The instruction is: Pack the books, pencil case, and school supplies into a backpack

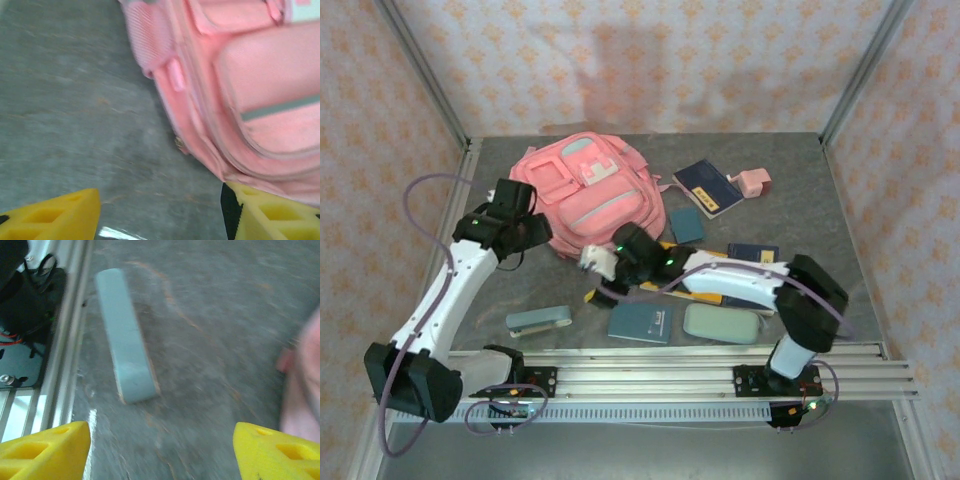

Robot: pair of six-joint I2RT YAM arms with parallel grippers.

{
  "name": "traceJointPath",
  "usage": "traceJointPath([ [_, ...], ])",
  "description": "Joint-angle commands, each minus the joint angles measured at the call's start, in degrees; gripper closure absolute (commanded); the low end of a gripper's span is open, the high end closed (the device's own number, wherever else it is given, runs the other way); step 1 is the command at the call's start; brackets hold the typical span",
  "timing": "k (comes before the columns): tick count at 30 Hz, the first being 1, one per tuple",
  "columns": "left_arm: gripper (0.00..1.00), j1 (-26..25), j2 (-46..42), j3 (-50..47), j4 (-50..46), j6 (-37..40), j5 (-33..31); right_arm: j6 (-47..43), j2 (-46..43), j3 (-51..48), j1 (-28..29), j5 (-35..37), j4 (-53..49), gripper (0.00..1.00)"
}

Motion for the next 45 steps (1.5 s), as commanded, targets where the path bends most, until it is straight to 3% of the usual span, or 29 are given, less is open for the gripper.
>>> traceJointPath([
  [1,0.32,2.8,-1.5,-1.2,-3.2,-4.7,-8.3,-6.0,5.7,4.8,2.1,-1.7,5.7,0.24],
  [4,0.32,3.8,-2.5,-1.9,-3.5,-6.3,-11.1,-5.5,11.3,8.8,3.3,-3.0,6.9,0.22],
  [14,0.32,5.8,-1.8,-2.4,-2.6,-6.8,-6.4,-3.3,21.0,16.1,5.2,-9.3,5.5,0.23],
  [23,0.33,7.0,-0.5,-2.0,-1.5,-7.4,-1.4,-7.2,27.2,21.1,7.8,-4.5,-2.0,0.27],
  [27,0.33,7.2,-0.5,-2.3,-0.9,-7.4,0.1,-5.8,27.4,21.0,7.8,-3.9,-0.4,0.37],
  [32,0.34,7.2,-0.3,-1.6,-1.1,-7.4,0.5,-3.6,25.9,19.8,7.8,-2.7,2.0,0.64],
  [37,0.34,7.2,-1.5,-0.8,-0.4,-7.4,2.1,4.1,21.2,14.9,5.9,-2.4,9.3,0.81],
  [41,0.34,6.9,-2.1,0.6,1.3,-6.7,5.2,13.8,13.0,6.6,3.0,1.0,20.2,0.86],
  [45,0.35,4.5,-1.2,4.4,2.6,-4.2,5.2,17.6,2.4,-2.4,0.8,11.6,24.5,0.90],
])
